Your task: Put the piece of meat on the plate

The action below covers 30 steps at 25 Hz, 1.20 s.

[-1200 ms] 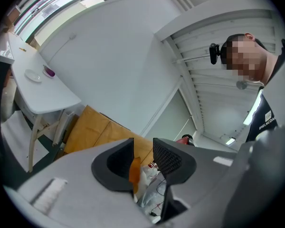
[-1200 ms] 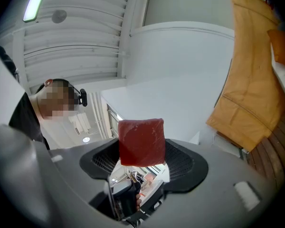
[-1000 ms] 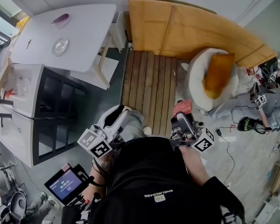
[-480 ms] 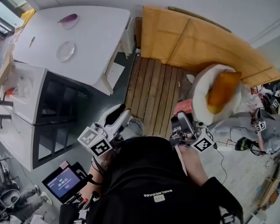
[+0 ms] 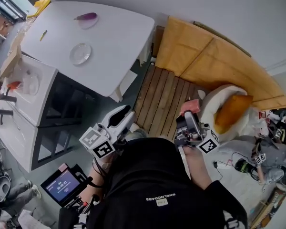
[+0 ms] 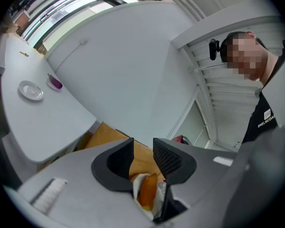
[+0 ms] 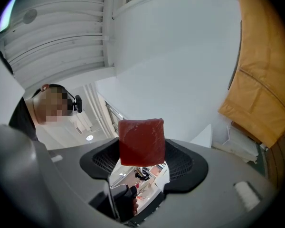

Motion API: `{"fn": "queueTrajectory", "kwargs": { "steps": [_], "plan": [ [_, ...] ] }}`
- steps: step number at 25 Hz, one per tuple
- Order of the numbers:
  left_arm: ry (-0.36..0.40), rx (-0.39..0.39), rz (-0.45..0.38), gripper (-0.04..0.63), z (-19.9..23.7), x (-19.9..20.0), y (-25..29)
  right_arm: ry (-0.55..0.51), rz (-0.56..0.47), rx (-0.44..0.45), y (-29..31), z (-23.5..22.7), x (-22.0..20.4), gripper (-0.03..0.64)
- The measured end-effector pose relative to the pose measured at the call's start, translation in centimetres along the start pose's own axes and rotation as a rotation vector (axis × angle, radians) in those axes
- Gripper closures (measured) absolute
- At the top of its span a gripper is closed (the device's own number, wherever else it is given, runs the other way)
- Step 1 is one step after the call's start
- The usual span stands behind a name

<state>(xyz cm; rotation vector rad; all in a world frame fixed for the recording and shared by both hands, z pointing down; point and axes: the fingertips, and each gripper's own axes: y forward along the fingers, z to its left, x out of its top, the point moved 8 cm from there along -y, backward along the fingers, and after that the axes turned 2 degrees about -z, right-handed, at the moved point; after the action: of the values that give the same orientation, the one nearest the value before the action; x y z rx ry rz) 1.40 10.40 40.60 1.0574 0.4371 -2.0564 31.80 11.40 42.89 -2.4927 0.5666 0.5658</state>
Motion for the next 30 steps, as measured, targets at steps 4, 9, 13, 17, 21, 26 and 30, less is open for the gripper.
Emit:
{"fn": "queueTrajectory", "kwargs": {
  "steps": [4,9,13,17,21,26,30],
  "plan": [
    [0.009,0.029,-0.025,0.462,1.1,0.9,0.1,0.02,0.01,0.027,2.6,-1.5,0.5,0.319],
    [0.006,0.071,-0.043,0.462,1.7,0.9,-0.7,0.024,0.052,0.053,5.1,-3.0,1.1,0.32],
    [-0.021,0.123,-0.088,0.462,2.4,1.2,-2.1,0.027,0.104,0.062,7.3,-4.0,1.1,0.319],
    [-0.034,0.17,-0.126,0.462,3.3,1.5,-3.0,0.024,0.164,0.066,10.4,-5.0,1.0,0.319],
    [-0.027,0.228,-0.165,0.462,4.2,2.4,-3.2,0.035,0.222,0.091,14.5,-6.6,1.1,0.319],
    [-0.03,0.318,-0.233,0.462,5.8,3.7,-3.2,0.051,0.312,0.138,20.5,-9.1,0.7,0.319],
    [-0.036,0.372,-0.269,0.462,6.4,5.4,-3.4,0.057,0.378,0.168,25.3,-9.6,-0.1,0.319]
  ]
}}
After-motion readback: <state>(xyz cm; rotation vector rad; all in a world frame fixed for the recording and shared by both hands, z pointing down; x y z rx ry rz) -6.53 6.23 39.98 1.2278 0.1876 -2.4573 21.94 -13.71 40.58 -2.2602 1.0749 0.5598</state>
